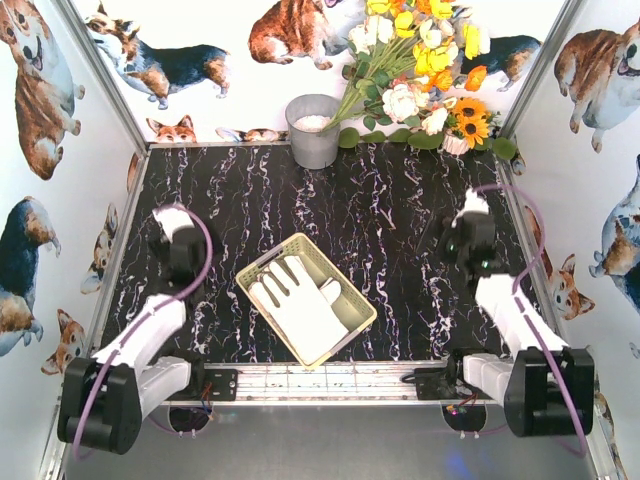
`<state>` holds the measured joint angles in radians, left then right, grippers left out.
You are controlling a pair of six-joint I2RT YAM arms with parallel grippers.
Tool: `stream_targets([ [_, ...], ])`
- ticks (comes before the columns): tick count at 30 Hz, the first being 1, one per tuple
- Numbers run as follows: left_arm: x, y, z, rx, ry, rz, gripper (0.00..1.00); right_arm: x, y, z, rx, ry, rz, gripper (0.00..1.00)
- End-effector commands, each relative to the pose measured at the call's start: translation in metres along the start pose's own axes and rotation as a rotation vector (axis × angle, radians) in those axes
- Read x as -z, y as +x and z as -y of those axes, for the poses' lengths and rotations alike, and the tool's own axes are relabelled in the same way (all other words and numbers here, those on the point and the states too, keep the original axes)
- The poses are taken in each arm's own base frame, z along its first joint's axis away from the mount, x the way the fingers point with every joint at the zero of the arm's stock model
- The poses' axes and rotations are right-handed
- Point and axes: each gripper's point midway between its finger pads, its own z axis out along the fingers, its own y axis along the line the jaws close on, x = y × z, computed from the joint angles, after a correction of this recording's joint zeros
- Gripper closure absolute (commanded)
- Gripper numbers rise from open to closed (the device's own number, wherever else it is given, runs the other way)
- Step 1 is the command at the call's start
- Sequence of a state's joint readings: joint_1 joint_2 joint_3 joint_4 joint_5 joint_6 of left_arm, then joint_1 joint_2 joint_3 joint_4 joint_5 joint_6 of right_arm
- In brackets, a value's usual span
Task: Put the gloves into the storage basket
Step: Reset both arms
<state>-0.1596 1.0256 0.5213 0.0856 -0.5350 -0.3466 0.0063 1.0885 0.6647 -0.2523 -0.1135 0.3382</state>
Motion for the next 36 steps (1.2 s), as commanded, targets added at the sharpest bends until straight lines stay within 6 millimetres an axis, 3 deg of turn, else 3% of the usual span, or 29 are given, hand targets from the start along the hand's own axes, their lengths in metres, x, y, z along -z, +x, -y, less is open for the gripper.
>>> stream_targets([
  [1, -0.001, -0.018, -0.002, -0.08, 0.063, 0.242, 0.0, -0.004, -0.038, 0.0, 0.188, -0.048, 0.334, 0.08],
  [7, -0.009, 0.013, 0.015, -0.184, 0.2, 0.276, 0.0, -0.028, -0.02, 0.025, 0.283, 0.024, 0.364, 0.04],
  [10, -0.024, 0.026, 0.017, -0.221, 0.185, 0.266, 0.0, -0.043, -0.017, 0.019, 0.346, -0.031, 0.376, 0.0],
  [11, -0.029, 0.028, 0.021, -0.249, 0.185, 0.228, 0.0, -0.046, -0.019, 0.017, 0.375, -0.042, 0.388, 0.0],
  [13, -0.029, 0.015, 0.028, -0.311, 0.216, 0.317, 0.0, -0.052, -0.02, 0.02, 0.4, -0.025, 0.385, 0.0],
  [16, -0.051, 0.034, 0.02, -0.299, 0.209, 0.282, 0.0, -0.069, -0.005, 0.019, 0.433, -0.068, 0.348, 0.0],
  [19, -0.073, 0.04, 0.007, -0.235, 0.157, 0.174, 0.0, -0.07, -0.009, 0.025, 0.402, -0.051, 0.403, 0.0],
  [21, -0.072, 0.034, 0.005, -0.225, 0.156, 0.214, 0.0, -0.071, -0.006, 0.029, 0.381, -0.027, 0.341, 0.0],
  [26, -0.071, 0.036, 0.005, -0.225, 0.159, 0.203, 0.0, -0.07, -0.011, 0.032, 0.37, -0.011, 0.413, 0.0],
  [36, -0.071, 0.036, 0.006, -0.226, 0.161, 0.208, 0.0, -0.072, -0.011, 0.033, 0.371, -0.007, 0.395, 0.0],
])
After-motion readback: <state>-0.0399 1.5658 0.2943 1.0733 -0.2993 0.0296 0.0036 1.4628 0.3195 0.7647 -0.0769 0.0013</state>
